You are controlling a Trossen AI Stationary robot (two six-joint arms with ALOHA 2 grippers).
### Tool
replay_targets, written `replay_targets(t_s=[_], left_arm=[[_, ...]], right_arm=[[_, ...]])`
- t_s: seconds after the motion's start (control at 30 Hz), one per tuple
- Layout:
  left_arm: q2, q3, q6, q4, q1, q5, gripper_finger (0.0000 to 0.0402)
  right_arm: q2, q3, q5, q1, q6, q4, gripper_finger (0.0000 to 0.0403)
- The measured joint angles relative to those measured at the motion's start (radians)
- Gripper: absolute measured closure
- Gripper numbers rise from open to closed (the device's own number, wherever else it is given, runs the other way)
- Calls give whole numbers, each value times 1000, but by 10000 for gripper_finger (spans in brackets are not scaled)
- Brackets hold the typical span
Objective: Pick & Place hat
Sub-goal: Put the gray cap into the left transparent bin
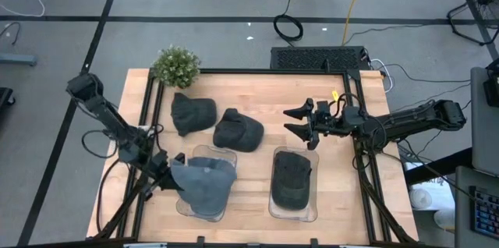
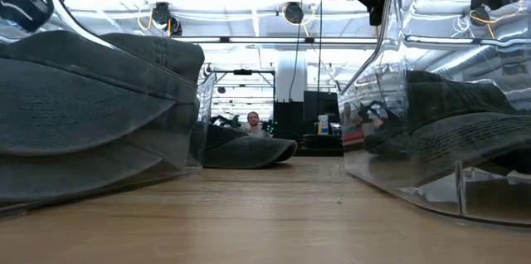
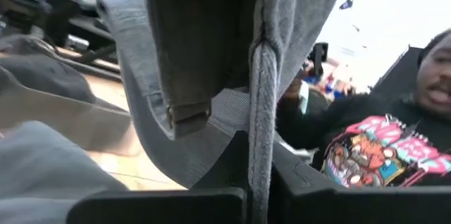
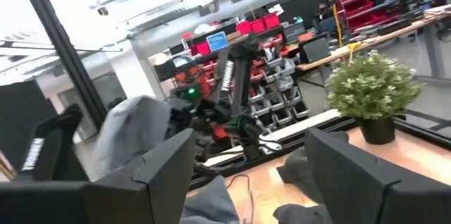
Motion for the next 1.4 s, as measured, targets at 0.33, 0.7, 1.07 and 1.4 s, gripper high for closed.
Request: replay_targets(t_s=[0.33, 0.7, 1.07, 1.4], left_arm=[[257, 31, 0, 30, -24, 58, 394], [298, 31, 71, 139, -16, 143, 394], [377, 33, -59, 103, 78, 150, 394], [422, 34, -119, 86, 118, 132, 339]], right_arm=[[4, 0, 76, 0, -13, 8, 149], [25, 0, 107, 6, 23, 8, 149], [25, 0, 104, 6, 12, 7, 149], [25, 0, 100, 6, 1, 7, 149]])
